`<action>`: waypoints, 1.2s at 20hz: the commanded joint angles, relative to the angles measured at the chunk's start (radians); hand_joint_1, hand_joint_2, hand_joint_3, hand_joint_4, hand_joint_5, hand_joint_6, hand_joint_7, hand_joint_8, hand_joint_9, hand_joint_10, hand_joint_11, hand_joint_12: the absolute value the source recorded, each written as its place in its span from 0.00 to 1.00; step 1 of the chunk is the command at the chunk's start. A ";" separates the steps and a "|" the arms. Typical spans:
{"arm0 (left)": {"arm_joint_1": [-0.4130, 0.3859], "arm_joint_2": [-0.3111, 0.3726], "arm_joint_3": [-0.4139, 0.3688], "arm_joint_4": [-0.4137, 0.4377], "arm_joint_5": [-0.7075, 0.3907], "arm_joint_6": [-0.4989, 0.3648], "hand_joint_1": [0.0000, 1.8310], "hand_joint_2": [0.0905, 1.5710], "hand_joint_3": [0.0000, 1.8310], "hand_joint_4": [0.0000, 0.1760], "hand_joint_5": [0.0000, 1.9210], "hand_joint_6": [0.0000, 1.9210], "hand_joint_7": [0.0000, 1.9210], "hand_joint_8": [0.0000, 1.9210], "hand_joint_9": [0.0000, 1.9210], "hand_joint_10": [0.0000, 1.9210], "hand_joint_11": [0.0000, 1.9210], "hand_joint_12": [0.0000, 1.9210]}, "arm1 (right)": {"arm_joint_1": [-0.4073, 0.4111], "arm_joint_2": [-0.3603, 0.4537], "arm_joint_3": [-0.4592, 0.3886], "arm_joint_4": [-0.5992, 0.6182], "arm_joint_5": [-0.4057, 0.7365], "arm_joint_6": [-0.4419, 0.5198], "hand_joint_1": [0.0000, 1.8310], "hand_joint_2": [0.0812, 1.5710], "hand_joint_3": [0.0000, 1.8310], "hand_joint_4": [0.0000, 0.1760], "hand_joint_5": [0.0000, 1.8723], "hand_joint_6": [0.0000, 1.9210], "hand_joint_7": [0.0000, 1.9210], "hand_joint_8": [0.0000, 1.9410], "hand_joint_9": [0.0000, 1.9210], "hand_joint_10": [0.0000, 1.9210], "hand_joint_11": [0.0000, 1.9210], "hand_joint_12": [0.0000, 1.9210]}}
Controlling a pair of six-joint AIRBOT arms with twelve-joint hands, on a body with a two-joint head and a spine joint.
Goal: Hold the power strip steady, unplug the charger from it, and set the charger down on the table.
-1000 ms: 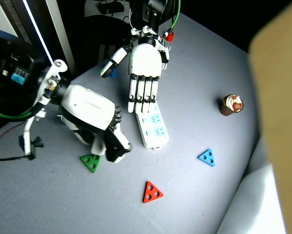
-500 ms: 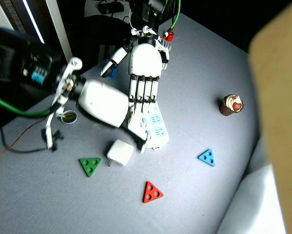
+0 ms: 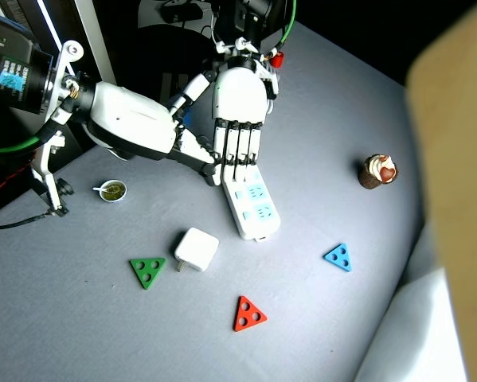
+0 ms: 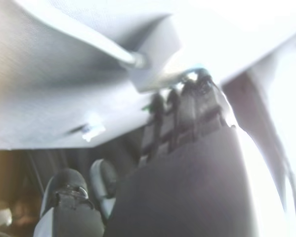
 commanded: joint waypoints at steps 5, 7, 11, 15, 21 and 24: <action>-0.077 0.041 -0.020 0.003 -0.023 -0.003 0.00 0.61 0.00 0.00 0.06 0.00 0.06 0.00 0.03 0.00 0.01 0.07 | 0.017 0.097 -0.028 0.029 -0.055 -0.007 0.35 0.50 0.00 0.00 0.07 0.00 0.09 0.00 0.09 0.00 0.00 0.29; -0.105 0.057 -0.030 0.002 -0.008 -0.003 0.00 0.61 0.00 0.00 0.06 0.00 0.06 0.00 0.03 0.00 0.02 0.08 | 0.017 0.117 -0.027 0.035 -0.103 -0.010 0.35 0.49 0.00 0.00 0.07 0.00 0.09 0.00 0.10 0.00 0.00 0.31; -0.155 0.090 -0.053 -0.002 0.000 -0.003 0.00 0.63 0.00 0.00 0.06 0.00 0.06 0.00 0.04 0.00 0.00 0.11 | 0.016 0.124 -0.003 0.080 -0.193 -0.062 0.34 0.50 0.00 0.00 0.08 0.00 0.10 0.00 0.10 0.00 0.00 0.32; -0.178 0.111 -0.073 -0.011 0.001 -0.006 0.00 0.63 0.00 0.00 0.06 0.00 0.06 0.00 0.04 0.00 0.00 0.11 | 0.021 0.124 0.043 0.197 -0.285 -0.093 0.34 0.50 0.00 0.00 0.07 0.00 0.10 0.00 0.12 0.00 0.00 0.34; -0.216 0.127 -0.088 -0.020 0.017 -0.007 0.00 0.64 0.00 0.00 0.05 0.00 0.06 0.00 0.04 0.00 0.01 0.12 | 0.022 0.146 0.016 0.162 -0.169 -0.097 0.29 0.52 0.00 0.00 0.05 0.00 0.09 0.00 0.11 0.00 0.00 0.30; -0.239 0.136 -0.093 -0.028 0.031 -0.007 0.00 0.64 0.00 0.00 0.07 0.00 0.07 0.00 0.05 0.00 0.00 0.14 | 0.022 0.152 -0.008 0.162 -0.148 -0.097 0.29 0.52 0.00 0.00 0.05 0.00 0.09 0.00 0.10 0.00 0.00 0.29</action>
